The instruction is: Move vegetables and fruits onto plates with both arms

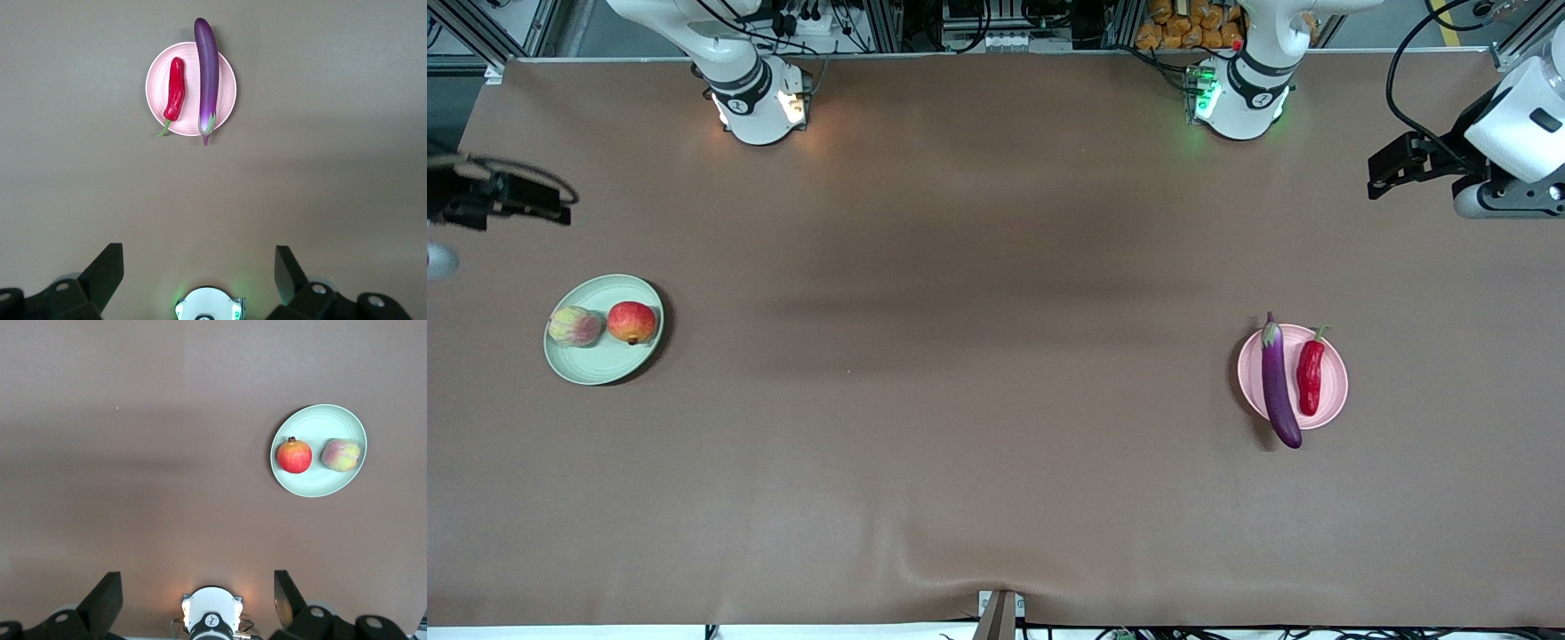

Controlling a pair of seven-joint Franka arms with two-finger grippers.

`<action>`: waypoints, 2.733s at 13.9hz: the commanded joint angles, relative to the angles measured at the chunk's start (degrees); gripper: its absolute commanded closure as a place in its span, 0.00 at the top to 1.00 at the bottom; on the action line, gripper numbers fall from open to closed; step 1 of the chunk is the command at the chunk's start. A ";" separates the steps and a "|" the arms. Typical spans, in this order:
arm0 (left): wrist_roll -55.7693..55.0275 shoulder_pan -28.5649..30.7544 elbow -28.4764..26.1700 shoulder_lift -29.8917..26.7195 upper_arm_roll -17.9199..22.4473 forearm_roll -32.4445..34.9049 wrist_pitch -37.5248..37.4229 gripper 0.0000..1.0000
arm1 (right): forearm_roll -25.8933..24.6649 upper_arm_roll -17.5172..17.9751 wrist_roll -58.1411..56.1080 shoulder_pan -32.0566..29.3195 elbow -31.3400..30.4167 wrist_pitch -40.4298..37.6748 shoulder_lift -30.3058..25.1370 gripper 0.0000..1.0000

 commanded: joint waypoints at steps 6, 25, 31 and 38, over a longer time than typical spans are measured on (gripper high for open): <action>-1.08 0.86 1.24 -0.46 -0.39 -0.82 -1.02 1.00 | -0.08 2.43 -0.42 -2.76 -30.50 14.43 -21.41 1.00; -2.40 2.27 0.97 -1.87 -2.94 -0.82 -1.46 1.00 | 0.54 -2.93 -6.05 0.94 -22.33 15.49 -17.36 1.00; -0.39 2.27 0.88 -2.48 -3.03 -0.47 -1.46 1.00 | 0.62 -2.93 -6.05 -0.81 -22.42 15.57 -17.36 1.00; 2.43 2.18 0.97 -2.40 -2.94 -0.55 -1.46 1.00 | 0.54 -2.93 -5.96 -0.64 -22.50 15.57 -17.36 1.00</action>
